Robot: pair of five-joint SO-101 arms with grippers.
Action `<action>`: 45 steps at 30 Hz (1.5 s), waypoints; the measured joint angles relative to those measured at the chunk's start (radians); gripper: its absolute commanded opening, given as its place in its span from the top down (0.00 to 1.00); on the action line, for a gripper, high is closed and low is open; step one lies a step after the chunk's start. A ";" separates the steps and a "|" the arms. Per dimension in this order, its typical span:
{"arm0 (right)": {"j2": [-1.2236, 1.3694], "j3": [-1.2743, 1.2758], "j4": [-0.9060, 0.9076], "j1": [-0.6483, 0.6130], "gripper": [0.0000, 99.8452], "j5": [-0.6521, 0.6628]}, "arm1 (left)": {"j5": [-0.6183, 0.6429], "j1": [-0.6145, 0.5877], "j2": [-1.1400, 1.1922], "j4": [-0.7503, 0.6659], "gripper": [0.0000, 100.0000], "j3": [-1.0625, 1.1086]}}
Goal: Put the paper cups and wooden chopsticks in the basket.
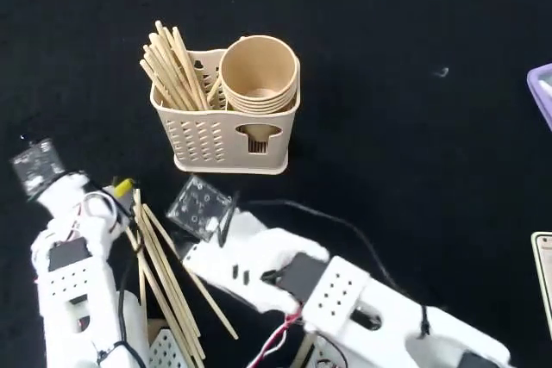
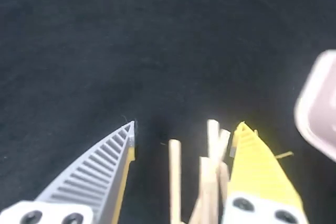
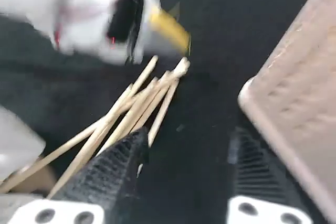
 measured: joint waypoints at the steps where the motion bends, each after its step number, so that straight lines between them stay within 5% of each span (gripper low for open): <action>1: 0.026 0.000 -0.009 -0.012 0.71 -0.044 | 0.012 -0.021 0.000 0.000 0.71 0.000; 6: 0.209 -0.032 -0.026 -0.114 0.71 -0.210 | 0.038 -0.057 0.000 0.000 0.71 0.000; 14: 0.554 -0.213 -0.028 -0.172 0.71 -0.229 | 0.043 -0.066 0.000 0.000 0.71 0.000; 24: 0.568 -0.244 -0.071 -0.193 0.71 -0.442 | 0.094 -0.178 0.002 0.000 0.71 -0.014; 38: 0.684 -0.328 -0.166 -0.193 0.70 -0.465 | 0.215 -0.393 0.002 0.034 0.71 -0.072; 45: 0.895 -0.451 -0.170 -0.193 0.71 -0.466 | 0.222 -0.402 0.002 0.041 0.71 -0.083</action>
